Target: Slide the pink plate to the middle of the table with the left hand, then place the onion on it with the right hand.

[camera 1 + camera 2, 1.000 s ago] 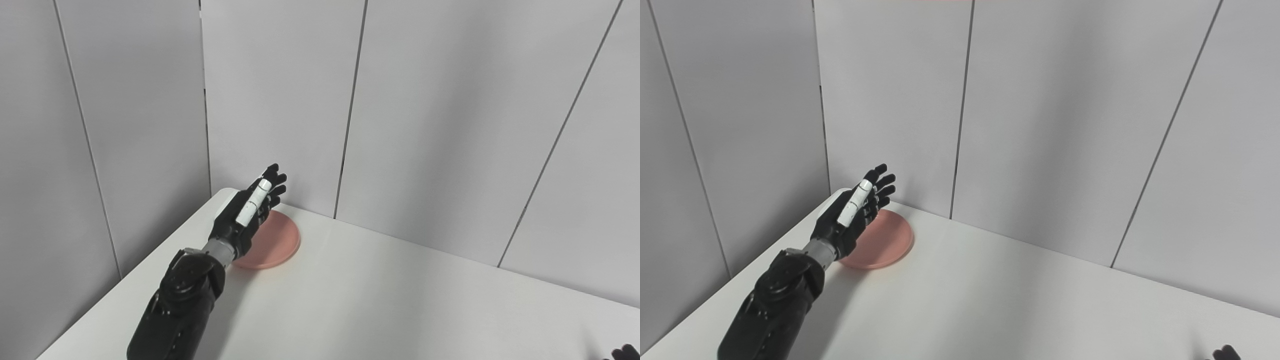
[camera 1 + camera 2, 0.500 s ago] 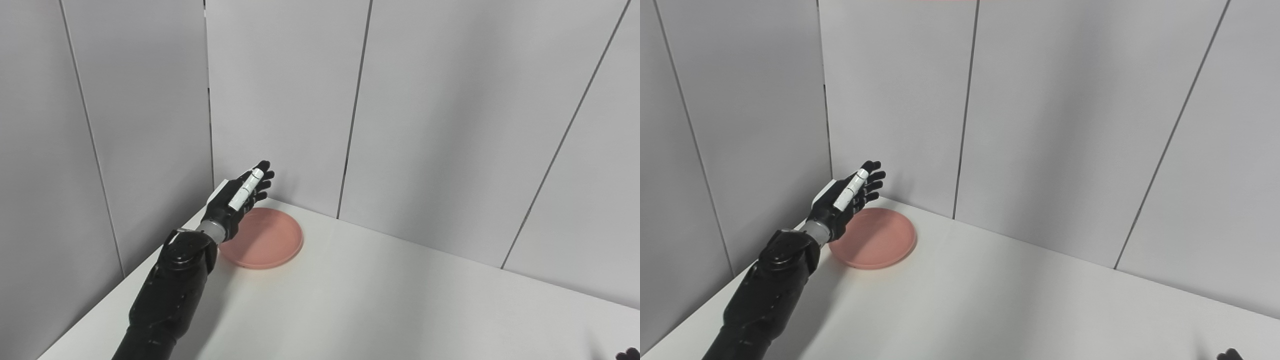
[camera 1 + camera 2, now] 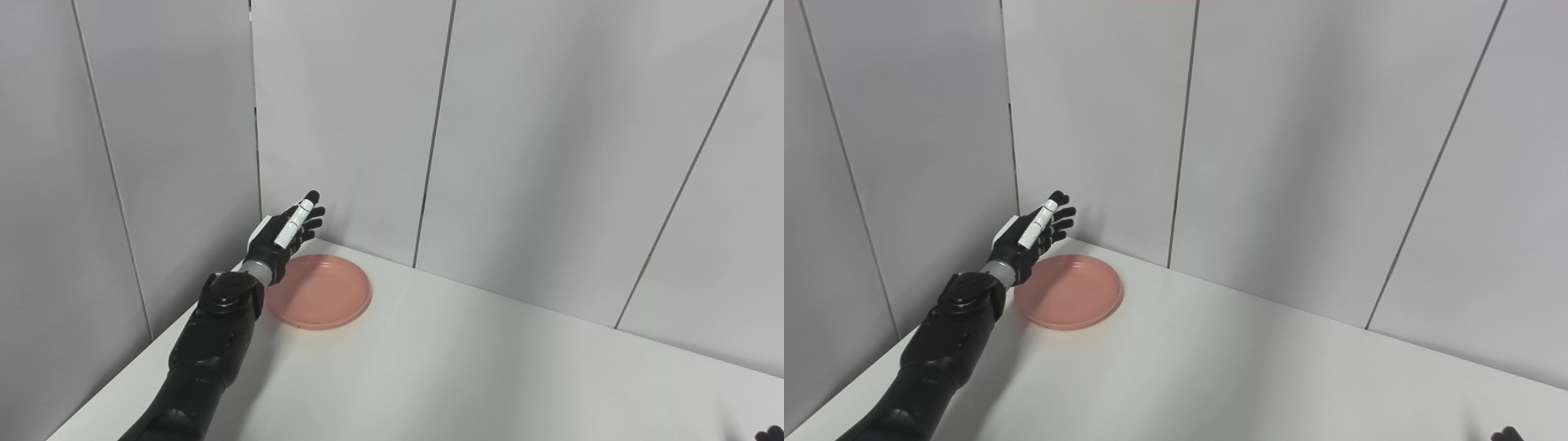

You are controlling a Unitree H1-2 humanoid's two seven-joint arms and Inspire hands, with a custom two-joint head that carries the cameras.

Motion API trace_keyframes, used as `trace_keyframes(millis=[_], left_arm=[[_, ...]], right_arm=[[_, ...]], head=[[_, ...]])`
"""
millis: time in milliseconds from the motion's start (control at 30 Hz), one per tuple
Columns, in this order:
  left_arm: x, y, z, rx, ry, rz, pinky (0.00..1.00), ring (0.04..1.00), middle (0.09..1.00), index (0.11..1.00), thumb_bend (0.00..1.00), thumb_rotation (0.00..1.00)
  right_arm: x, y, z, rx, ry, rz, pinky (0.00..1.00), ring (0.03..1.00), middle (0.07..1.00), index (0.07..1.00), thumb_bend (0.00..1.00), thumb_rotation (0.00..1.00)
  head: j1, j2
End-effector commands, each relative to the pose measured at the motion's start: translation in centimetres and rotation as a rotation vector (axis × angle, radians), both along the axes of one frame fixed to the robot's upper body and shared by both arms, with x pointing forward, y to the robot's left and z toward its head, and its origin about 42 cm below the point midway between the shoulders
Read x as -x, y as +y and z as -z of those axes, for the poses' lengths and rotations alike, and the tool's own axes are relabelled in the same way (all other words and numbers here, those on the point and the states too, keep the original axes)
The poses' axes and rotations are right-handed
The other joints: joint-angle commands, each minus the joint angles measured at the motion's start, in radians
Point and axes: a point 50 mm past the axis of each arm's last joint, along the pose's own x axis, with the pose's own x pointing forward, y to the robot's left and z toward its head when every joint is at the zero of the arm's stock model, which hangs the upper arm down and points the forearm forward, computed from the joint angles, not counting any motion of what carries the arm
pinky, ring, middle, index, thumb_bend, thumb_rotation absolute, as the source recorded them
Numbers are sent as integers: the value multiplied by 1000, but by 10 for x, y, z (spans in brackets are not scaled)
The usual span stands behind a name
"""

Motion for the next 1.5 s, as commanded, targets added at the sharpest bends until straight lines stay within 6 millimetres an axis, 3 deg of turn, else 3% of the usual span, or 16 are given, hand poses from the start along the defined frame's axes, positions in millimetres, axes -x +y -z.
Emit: trace_keyframes(millis=[0, 333, 700, 1100, 1300, 1467], left_arm=[[-17, 14, -61, -48, -186, -13, 926, 885, 867, 873, 793, 803], [-18, 35, -43, 2, -204, -59, 945, 905, 898, 901, 783, 787], [-12, 59, -32, 43, -207, -129, 872, 838, 831, 867, 835, 766], [-12, 65, -22, 61, -183, -159, 864, 842, 810, 827, 822, 752], [-12, 66, -15, 84, -157, -167, 854, 858, 835, 854, 795, 744], [-11, 66, -5, 115, -131, -166, 867, 870, 831, 856, 843, 744]], right_arm=[[68, 9, 82, -82, 268, 38, 1000, 1000, 1000, 1000, 622, 964], [69, 9, 83, -83, 265, 33, 1000, 1000, 1000, 1000, 606, 969], [72, 7, 83, -72, 272, 36, 1000, 1000, 1000, 1000, 608, 964], [73, 9, 85, -73, 278, 39, 1000, 1000, 1000, 1000, 615, 946], [74, 11, 84, -75, 277, 40, 1000, 1000, 1000, 1000, 623, 937], [77, 11, 83, -76, 275, 41, 1000, 1000, 1000, 1000, 609, 928]], head=[[-2, -1], [-6, 1], [-12, 7], [-19, 7], [-31, 9], [-38, 14]])
